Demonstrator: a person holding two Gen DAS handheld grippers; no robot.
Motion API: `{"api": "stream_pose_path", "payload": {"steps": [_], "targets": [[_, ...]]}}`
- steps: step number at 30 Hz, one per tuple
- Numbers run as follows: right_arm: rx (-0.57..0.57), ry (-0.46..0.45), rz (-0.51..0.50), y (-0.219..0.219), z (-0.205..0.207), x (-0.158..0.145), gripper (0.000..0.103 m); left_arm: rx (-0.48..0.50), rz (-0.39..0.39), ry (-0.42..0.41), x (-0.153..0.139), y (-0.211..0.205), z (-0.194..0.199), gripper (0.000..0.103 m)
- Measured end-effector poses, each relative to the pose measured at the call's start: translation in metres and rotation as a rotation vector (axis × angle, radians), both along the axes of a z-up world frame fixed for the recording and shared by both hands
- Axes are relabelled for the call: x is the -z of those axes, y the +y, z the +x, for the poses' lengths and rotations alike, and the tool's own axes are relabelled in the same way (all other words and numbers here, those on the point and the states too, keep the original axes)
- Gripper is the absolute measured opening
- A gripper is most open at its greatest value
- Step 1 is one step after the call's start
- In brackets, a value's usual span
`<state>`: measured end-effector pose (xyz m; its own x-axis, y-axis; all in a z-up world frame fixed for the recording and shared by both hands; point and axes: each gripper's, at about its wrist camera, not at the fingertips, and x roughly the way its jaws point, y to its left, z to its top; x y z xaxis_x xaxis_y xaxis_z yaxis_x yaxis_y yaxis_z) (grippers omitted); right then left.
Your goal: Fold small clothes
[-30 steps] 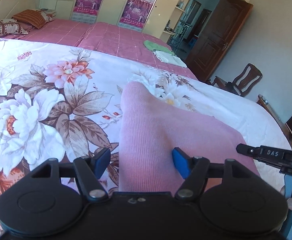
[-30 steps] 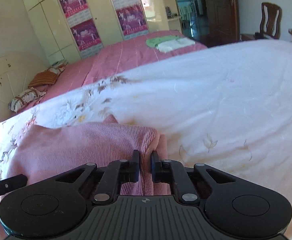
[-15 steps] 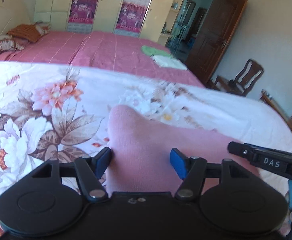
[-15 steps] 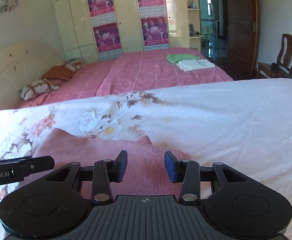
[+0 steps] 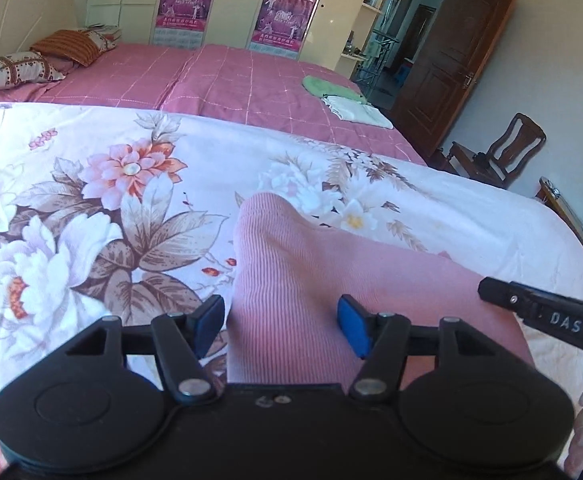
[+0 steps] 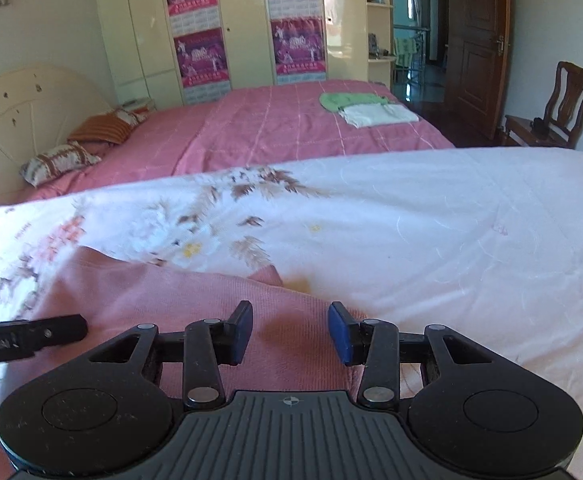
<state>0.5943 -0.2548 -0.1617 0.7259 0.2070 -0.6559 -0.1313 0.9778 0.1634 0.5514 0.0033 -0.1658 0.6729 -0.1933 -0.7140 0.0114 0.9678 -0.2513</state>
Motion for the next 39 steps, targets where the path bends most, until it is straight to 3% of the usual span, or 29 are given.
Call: {"api": "stream_pose_path", "payload": {"steps": [9,18,21,26,31,35,39], "targets": [[-0.048,-0.021,-0.01,0.012,-0.059,-0.013,0.042,0.049,0.054,-0.028,-0.019,-0.015,-0.055,0.06],[-0.026,0.051,-0.13,0.016,-0.087,0.027,0.042,0.076,0.115,-0.039,-0.007,-0.024,-0.084,0.065],[-0.011,0.054,-0.115,0.015,-0.091,0.015,0.042,0.08,0.109,-0.035,-0.015,-0.022,-0.086,0.061],[-0.043,0.005,-0.112,0.017,-0.129,-0.01,0.042,0.127,0.109,-0.077,-0.027,-0.012,-0.123,0.061],[-0.026,0.03,-0.131,0.024,-0.166,0.0,0.042,0.155,0.093,-0.034,-0.012,-0.006,-0.15,0.061],[0.045,0.095,-0.139,0.021,-0.172,0.027,0.042,0.167,0.059,0.06,0.013,-0.006,-0.145,0.062],[0.087,0.091,-0.108,0.027,-0.175,0.011,0.042,0.169,0.037,0.057,0.012,-0.003,-0.148,0.062]]}}
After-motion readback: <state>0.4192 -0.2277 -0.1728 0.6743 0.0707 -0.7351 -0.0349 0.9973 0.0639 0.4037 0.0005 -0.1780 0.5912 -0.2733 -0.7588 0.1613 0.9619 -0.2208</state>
